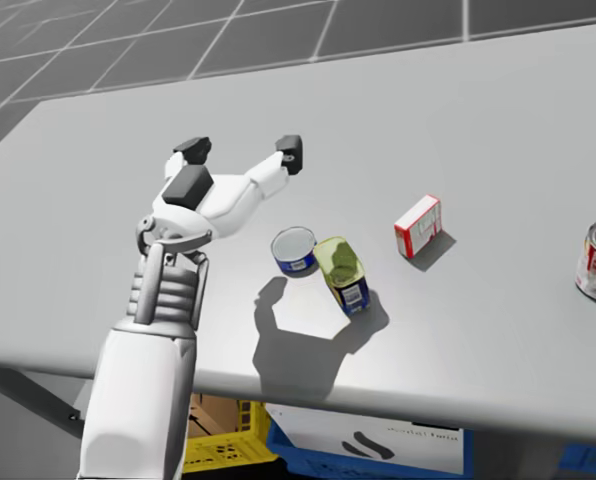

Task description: Pick up the tuna fish can and lift it.

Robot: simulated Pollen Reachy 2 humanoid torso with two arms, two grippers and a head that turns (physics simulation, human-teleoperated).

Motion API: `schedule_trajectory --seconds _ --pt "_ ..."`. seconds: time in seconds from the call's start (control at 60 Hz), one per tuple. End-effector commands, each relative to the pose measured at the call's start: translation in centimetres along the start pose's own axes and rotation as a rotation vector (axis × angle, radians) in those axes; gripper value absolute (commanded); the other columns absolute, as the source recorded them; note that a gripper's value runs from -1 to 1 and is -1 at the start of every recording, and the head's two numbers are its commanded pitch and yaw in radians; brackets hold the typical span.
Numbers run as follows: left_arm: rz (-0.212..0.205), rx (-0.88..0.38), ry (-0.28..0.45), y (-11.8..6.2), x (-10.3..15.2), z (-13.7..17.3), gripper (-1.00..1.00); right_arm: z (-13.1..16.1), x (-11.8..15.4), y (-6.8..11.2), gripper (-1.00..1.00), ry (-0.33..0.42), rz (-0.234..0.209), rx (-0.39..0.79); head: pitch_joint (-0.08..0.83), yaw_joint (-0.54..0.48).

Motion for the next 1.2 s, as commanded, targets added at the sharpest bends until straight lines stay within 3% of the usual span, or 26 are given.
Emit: schedule_trajectory --seconds 0.017,0.2,0.25,0.383,0.483,0.6,0.683,0.783,1.05,1.2 --pt "0.021 -0.016 0.006 0.0 0.1 0.0 -1.0 0.0 -0.2 0.3 -1.0 0.006 -0.011 0.003 0.694 0.36" --pt "0.088 -0.093 -0.006 0.3 2.4 1.5 -1.0 0.0 -0.2 0.2 -1.0 0.008 -0.014 -0.002 0.69 0.36" --pt "0.07 -0.121 -0.012 0.8 3.5 2.4 -1.0 0.0 -0.2 0.3 -1.0 0.008 -0.014 -0.003 0.691 0.36" --pt "-0.046 -0.18 0.03 1.9 4.5 4.7 -1.0 0.0 -0.2 0.2 -1.0 0.008 -0.012 -0.002 0.69 0.37" --pt "-0.058 -0.212 0.067 3.2 4.1 6.1 -1.0 0.1 -0.1 0.1 -1.0 0.01 -0.016 0.002 0.69 0.37" --pt "-0.074 -0.252 0.122 5.4 2.1 7.0 -1.0 0.1 -0.1 0.2 -1.0 0.011 -0.018 0.005 0.693 0.38" --pt "-0.048 -0.265 0.157 6.7 0.0 7.2 -1.0 0.0 -0.2 0.1 -1.0 0.011 -0.019 0.005 0.693 0.38" --pt "-0.047 -0.279 0.182 7.5 -2.1 7.2 -1.0 0.0 -0.1 0.1 -1.0 0.011 -0.02 0.006 0.696 0.38" --pt "-0.041 -0.344 0.306 7.2 -6.8 5.9 -1.0 0.0 -0.1 0.1 -1.0 0.007 -0.015 0.007 0.694 0.38" --pt "-0.06 -0.335 0.345 6.2 -8.2 4.6 -1.0 0.0 -0.1 0.1 -1.0 0.003 -0.011 0.004 0.693 0.38"
